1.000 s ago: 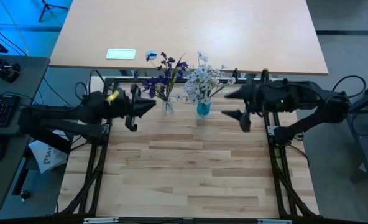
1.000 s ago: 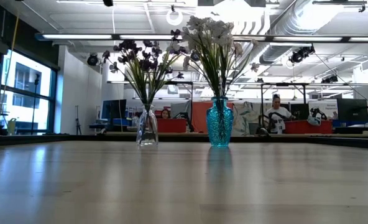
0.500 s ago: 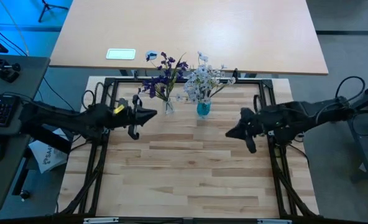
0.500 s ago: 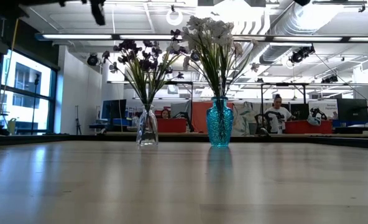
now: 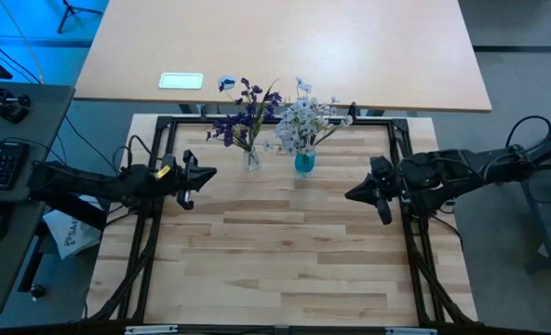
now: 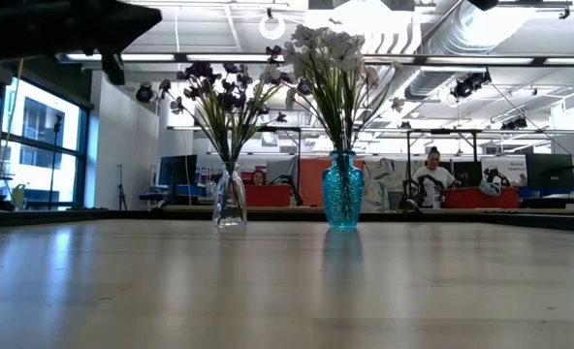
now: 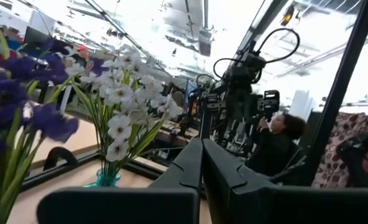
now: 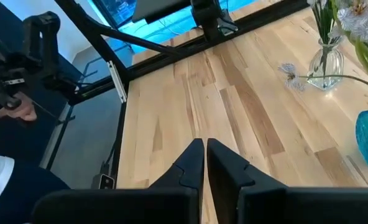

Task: Sort flowers into vase by color
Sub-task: Return to Home Position

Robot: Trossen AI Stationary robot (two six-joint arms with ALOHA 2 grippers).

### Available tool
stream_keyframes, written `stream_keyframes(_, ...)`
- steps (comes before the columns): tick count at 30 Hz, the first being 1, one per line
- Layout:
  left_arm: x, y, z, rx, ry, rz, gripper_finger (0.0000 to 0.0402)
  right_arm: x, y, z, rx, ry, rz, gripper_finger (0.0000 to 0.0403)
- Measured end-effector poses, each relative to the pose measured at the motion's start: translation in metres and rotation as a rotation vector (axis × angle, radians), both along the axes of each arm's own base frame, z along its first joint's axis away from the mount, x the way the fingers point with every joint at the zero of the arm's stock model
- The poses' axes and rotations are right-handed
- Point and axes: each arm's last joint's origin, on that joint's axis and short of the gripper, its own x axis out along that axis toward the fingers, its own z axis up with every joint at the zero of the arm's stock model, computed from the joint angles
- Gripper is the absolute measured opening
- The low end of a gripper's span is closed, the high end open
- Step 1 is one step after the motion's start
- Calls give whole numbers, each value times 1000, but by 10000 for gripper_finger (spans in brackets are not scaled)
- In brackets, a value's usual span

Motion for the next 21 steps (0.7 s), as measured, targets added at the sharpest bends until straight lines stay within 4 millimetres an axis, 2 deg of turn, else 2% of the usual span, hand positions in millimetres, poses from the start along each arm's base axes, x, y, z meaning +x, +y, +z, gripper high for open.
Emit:
stream_keyframes(7, -15, 1, -20, -8, -27, -7, 0, 0, 0, 0, 0, 3, 2, 16)
stream_keyframes(11, -18, 1, -30, -34, 29, -15, 0, -4, 1, -2, 1, 29, 26, 16)
stream_keyframes(19, -20, 1, -30, -60, 23, -21, 0, -18, 9, -3, -56, 28, 76, 16)
stream_keyframes(21, -20, 1, -30, -41, 30, -6, 0, -23, 11, -8, -89, 12, 90, 16)
